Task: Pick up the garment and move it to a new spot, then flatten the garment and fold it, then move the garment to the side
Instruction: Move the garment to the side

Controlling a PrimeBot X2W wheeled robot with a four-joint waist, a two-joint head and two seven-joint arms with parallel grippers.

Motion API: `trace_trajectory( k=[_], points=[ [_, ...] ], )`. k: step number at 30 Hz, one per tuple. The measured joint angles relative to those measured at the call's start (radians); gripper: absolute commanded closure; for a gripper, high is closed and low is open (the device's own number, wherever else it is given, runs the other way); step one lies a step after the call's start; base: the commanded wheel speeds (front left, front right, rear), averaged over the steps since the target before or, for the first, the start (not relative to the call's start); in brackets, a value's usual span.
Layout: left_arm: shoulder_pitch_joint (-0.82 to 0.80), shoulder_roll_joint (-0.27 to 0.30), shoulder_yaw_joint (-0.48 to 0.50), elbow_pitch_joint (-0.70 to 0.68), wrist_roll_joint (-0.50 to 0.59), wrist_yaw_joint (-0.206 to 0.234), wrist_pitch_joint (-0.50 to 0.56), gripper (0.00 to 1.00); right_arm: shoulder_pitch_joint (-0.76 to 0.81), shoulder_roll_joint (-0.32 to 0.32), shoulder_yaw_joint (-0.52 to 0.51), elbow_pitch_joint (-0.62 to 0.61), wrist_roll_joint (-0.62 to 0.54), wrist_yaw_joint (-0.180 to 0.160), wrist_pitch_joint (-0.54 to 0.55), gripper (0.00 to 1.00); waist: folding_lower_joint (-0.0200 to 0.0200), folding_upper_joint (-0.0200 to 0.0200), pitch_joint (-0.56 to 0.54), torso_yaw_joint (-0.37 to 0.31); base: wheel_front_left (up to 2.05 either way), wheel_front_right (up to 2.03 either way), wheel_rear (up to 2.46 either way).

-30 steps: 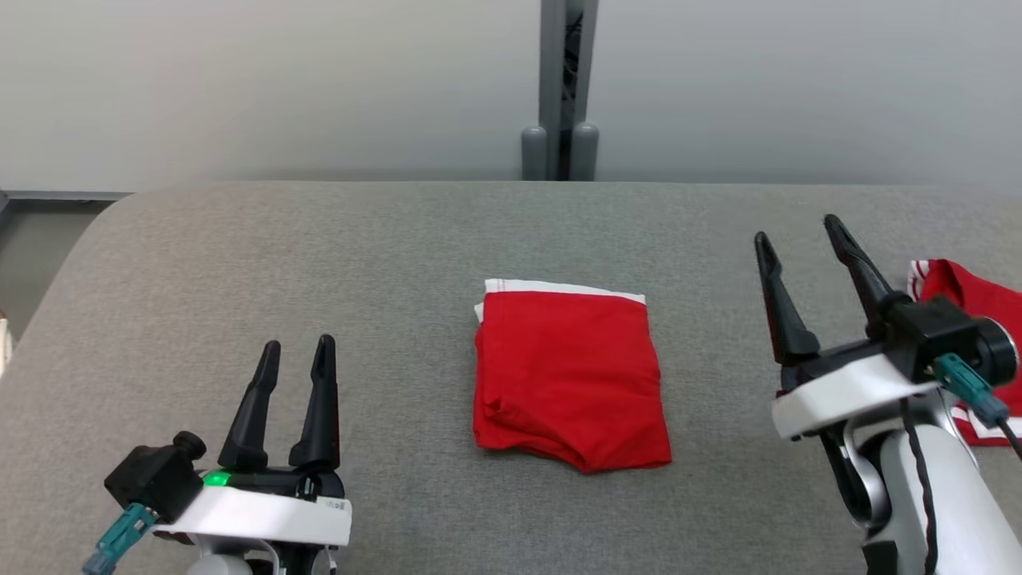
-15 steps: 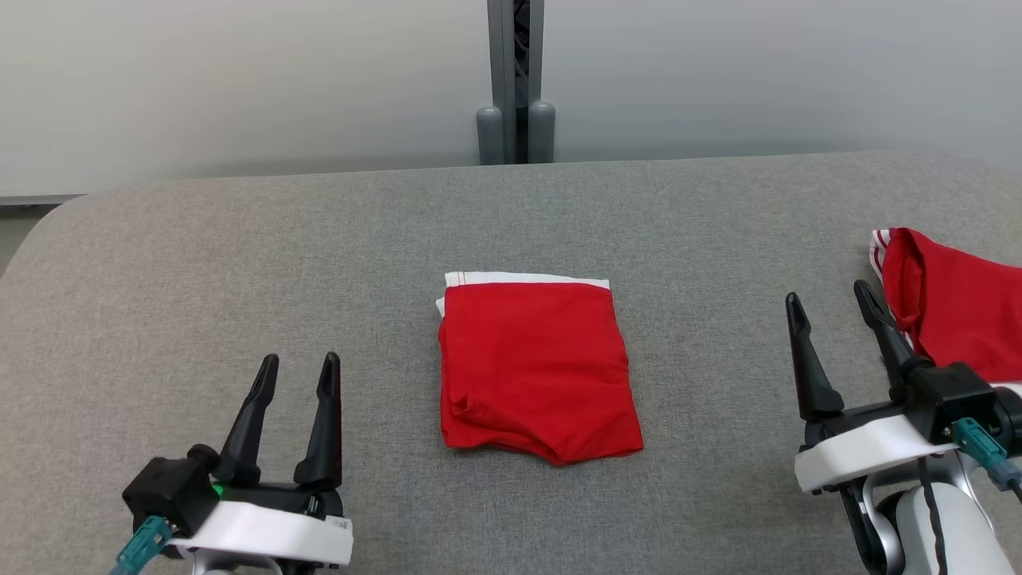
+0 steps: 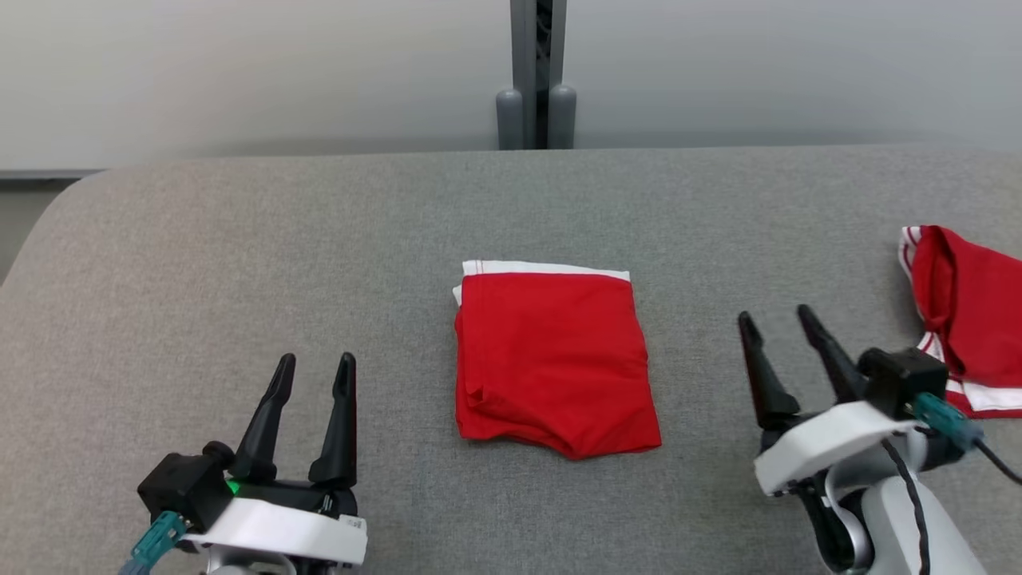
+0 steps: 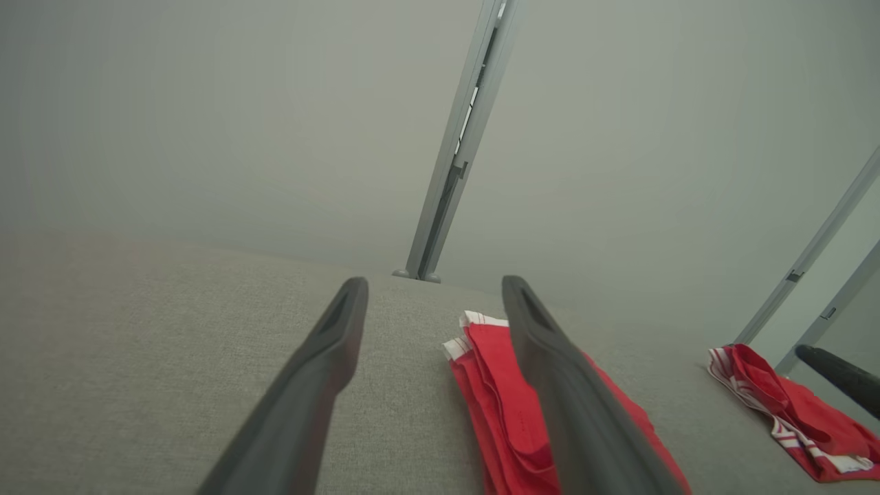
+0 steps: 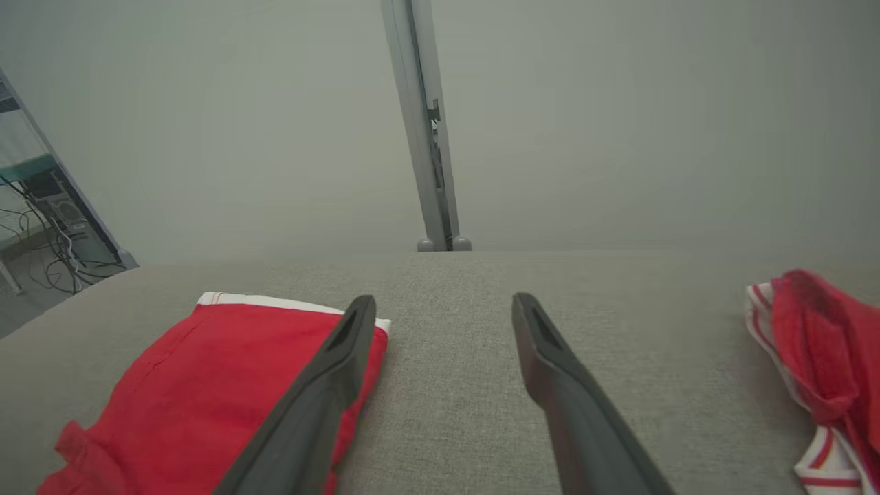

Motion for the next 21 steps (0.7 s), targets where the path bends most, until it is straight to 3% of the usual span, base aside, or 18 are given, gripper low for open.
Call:
trace_trajectory(
  k=[10, 16, 21],
  points=[
    [-0.042, 0.001, -0.039, 0.004, 0.011, -0.007, 0.000, 0.00, -0.116, -0.073, 0.157, 0.079, 0.408, 0.000, 0.308, 0.00, 0.0000, 0.0000, 0.092, 0.058, 0.00, 0.00, 0.00],
    [-0.070, 0.000, -0.075, 0.007, -0.002, -0.009, 0.000, 0.00, -0.175, -0.100, 0.169, 0.176, 0.539, 0.000, 0.429, 0.00, 0.0000, 0.0000, 0.134, 0.104, 0.00, 0.00, 0.00],
    [-0.089, 0.000, -0.102, 0.009, -0.027, -0.009, 0.000, 0.00, -0.224, -0.084, 0.169, 0.210, 0.651, 0.000, 0.475, 0.00, 0.0000, 0.0000, 0.159, 0.145, 0.00, 0.00, 0.00]
  ],
)
